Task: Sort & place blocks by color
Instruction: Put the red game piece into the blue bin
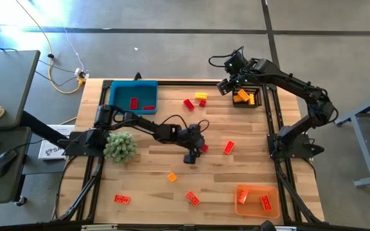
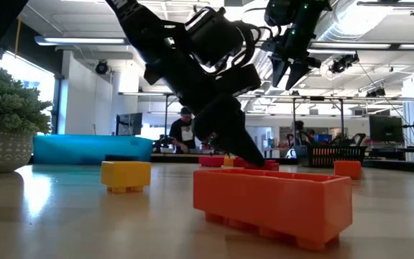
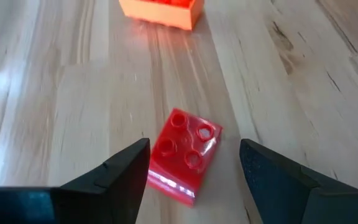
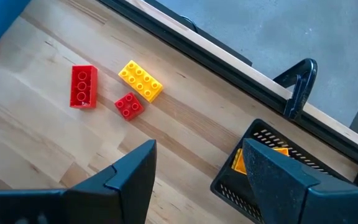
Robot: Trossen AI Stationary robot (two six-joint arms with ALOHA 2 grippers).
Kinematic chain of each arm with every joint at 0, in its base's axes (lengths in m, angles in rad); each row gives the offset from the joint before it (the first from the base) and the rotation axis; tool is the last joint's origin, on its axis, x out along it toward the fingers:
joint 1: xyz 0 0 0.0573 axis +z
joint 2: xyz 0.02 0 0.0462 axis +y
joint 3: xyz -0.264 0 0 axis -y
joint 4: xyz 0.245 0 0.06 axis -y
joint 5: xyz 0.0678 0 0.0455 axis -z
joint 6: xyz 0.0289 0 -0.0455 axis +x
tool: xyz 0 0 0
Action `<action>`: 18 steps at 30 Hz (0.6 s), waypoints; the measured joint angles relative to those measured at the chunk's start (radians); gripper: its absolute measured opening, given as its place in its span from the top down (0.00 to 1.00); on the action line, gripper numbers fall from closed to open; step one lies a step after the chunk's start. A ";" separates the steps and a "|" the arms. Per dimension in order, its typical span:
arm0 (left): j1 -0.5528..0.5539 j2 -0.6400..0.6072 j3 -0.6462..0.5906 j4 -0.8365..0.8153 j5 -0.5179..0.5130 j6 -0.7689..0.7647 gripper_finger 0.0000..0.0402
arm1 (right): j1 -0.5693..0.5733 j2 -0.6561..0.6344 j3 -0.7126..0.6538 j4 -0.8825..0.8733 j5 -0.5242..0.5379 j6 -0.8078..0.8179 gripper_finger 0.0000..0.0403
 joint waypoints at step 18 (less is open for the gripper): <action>0.010 0.066 0.002 0.058 0.108 -0.019 0.46 | 0.000 0.000 0.000 -0.003 0.004 0.004 0.44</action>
